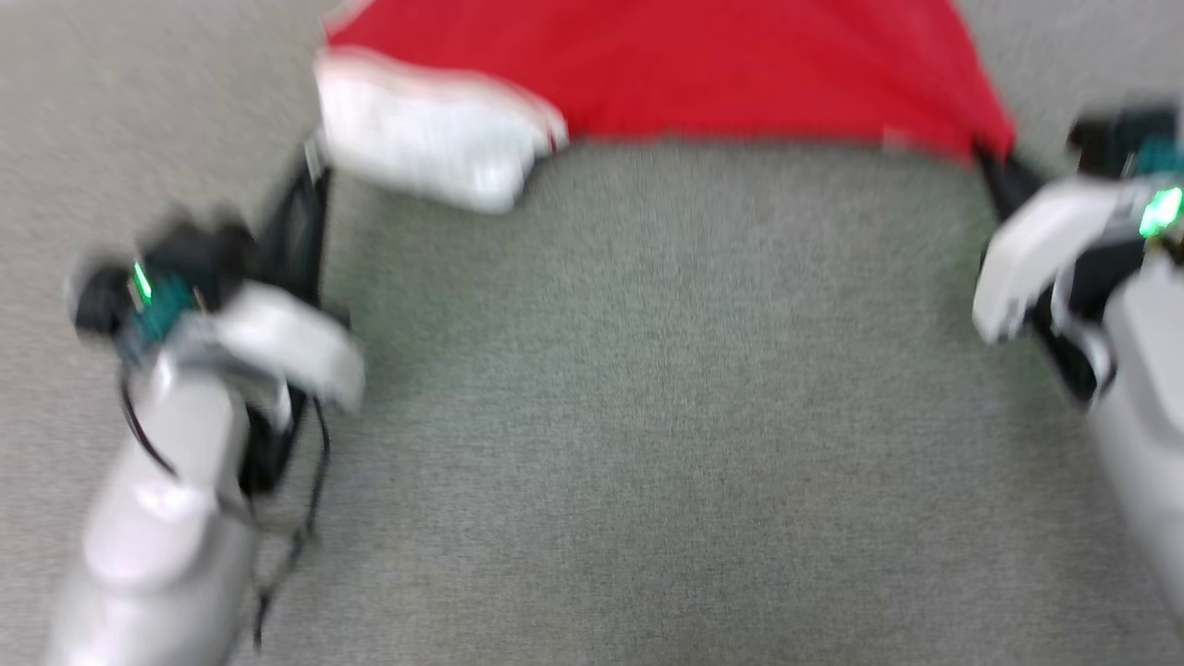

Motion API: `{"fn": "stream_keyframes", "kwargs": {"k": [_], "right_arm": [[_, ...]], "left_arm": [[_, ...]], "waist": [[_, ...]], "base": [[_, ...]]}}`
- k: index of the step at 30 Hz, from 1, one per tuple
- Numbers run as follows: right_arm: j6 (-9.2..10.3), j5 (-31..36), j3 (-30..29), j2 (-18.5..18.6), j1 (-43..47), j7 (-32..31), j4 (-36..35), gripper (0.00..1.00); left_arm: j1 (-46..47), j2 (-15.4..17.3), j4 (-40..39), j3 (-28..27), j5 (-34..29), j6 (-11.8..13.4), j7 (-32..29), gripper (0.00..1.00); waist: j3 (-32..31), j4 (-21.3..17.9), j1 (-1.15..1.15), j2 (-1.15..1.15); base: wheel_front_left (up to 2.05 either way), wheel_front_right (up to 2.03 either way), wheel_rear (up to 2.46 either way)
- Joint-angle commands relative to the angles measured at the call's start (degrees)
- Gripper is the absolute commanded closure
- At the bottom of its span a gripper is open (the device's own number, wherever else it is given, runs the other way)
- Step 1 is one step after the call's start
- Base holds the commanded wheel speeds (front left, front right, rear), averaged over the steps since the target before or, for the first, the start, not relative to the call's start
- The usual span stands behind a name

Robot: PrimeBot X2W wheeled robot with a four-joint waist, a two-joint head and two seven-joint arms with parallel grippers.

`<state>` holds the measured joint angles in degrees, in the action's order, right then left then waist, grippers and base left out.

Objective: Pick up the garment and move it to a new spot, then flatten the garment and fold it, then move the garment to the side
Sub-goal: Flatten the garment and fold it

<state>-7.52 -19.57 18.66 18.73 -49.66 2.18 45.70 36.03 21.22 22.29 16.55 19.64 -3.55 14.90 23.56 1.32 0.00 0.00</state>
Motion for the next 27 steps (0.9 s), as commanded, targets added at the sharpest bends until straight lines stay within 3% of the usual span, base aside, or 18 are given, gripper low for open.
{"fn": "stream_keyframes", "kwargs": {"k": [1, 7, 14, 20, 27], "right_arm": [[0.07, -1.8, 1.1, 0.8, 3.5, -0.4, 0.2, 1.0], [0.07, -8.8, 2.9, 3.3, 13.7, -1.0, -1.8, 1.0], [0.06, -16.4, 2.2, 4.8, 24.9, -2.4, -6.0, 1.0], [0.07, -20.1, 1.0, 7.6, 35.1, -5.2, -12.7, 1.0], [0.07, -20.0, -1.7, 10.0, 43.5, -9.0, -20.4, 1.0]], "left_arm": [[-4.1, 0.1, -0.1, 0.5, 0.2, -0.3, 0.4, 1.0], [-16.8, 0.7, -1.7, 1.9, 1.6, -0.5, 0.0, 1.0], [-29.5, 3.7, -8.7, 3.8, 3.3, -0.5, -5.0, 1.0], [-39.9, 6.4, -16.8, 3.7, 6.7, -0.1, -10.0, 1.0], [-49.2, 9.0, -22.8, 4.4, 10.1, -0.6, -13.6, 1.0]], "waist": [[-5.1, 0.8, 0.0, 0.0], [-11.5, 1.7, 0.0, 0.0], [-16.5, 2.5, 0.0, 0.0], [-19.0, 2.3, 0.0, 0.0], [-20.1, 0.7, 0.0, 0.0]], "base": [[0.0, 0.0, 0.0], [0.0, 0.0, 0.0], [0.0, 0.0, 0.0], [0.0, 0.0, 0.0], [0.0, 0.0, 0.0]]}}
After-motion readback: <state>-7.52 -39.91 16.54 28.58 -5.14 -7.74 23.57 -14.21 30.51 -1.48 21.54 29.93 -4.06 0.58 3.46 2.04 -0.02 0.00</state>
